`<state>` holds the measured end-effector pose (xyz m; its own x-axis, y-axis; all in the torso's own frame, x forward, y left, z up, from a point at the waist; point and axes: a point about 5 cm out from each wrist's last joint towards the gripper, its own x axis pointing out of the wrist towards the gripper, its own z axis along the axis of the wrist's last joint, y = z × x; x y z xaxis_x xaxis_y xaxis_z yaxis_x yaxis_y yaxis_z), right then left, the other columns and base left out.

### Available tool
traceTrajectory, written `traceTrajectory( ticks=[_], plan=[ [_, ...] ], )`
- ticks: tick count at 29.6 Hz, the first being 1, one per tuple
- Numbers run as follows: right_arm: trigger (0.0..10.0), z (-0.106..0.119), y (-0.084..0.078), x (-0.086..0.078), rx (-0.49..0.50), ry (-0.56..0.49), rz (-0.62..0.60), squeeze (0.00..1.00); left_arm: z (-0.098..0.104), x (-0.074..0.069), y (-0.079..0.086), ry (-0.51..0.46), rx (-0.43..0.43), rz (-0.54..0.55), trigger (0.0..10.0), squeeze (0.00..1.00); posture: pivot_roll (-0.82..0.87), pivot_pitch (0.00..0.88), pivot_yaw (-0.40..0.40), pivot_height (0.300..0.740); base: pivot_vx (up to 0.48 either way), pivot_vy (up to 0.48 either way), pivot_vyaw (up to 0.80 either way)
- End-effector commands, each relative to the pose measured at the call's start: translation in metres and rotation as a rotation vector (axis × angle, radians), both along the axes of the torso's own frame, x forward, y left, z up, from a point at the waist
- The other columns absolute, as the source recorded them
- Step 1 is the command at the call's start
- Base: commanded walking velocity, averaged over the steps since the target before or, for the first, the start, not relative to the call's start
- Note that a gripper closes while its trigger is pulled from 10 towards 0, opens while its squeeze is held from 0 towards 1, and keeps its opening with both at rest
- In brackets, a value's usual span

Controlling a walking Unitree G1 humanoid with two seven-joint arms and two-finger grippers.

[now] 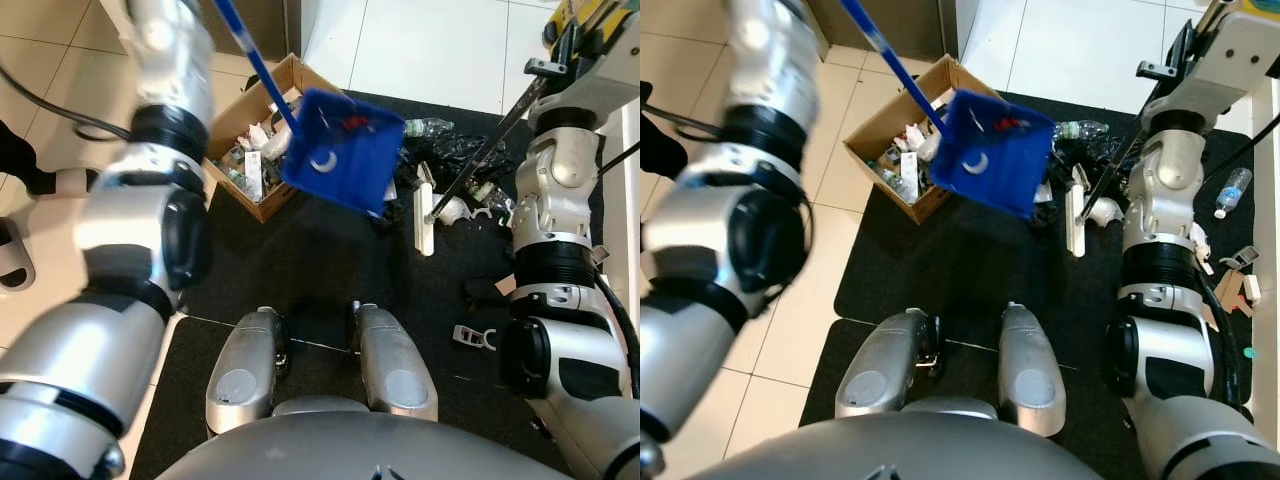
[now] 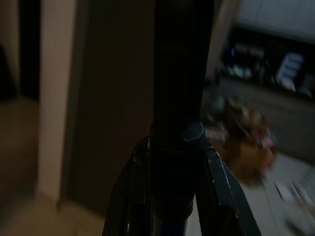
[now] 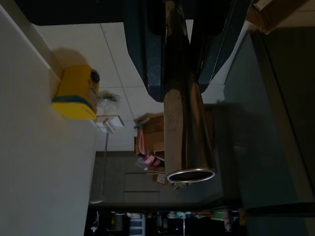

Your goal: Sweep floor

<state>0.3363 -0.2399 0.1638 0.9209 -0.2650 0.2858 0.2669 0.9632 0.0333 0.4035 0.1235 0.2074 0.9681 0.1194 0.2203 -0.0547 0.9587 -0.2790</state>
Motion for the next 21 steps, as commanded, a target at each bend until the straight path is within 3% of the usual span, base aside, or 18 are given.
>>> traceTrajectory(
  ticks=[1, 8, 21],
  plan=[
    [10.0, 0.006, 0.0, -0.001, -0.017, -0.04, -0.001, 0.0, -0.009, -0.003, -0.01, 0.024, 0.018, -0.027, 10.0, 0.0, 0.05, 0.07, 0.028, 0.74, 0.0, 0.0, 0.0],
    [10.0, -0.001, -0.006, -0.005, -0.029, -0.023, -0.027, 0.0, -0.049, -0.022, -0.015, 0.072, 0.106, -0.068, 10.0, 0.0, 0.05, 0.075, 0.032, 0.74, 0.0, 0.0, 0.0],
    [10.0, -0.004, -0.002, -0.003, -0.03, -0.017, -0.018, 0.0, -0.076, -0.041, -0.013, 0.088, 0.166, -0.06, 10.0, 0.0, 0.06, 0.08, 0.027, 0.74, 0.0, 0.0, 0.0]
  ],
)
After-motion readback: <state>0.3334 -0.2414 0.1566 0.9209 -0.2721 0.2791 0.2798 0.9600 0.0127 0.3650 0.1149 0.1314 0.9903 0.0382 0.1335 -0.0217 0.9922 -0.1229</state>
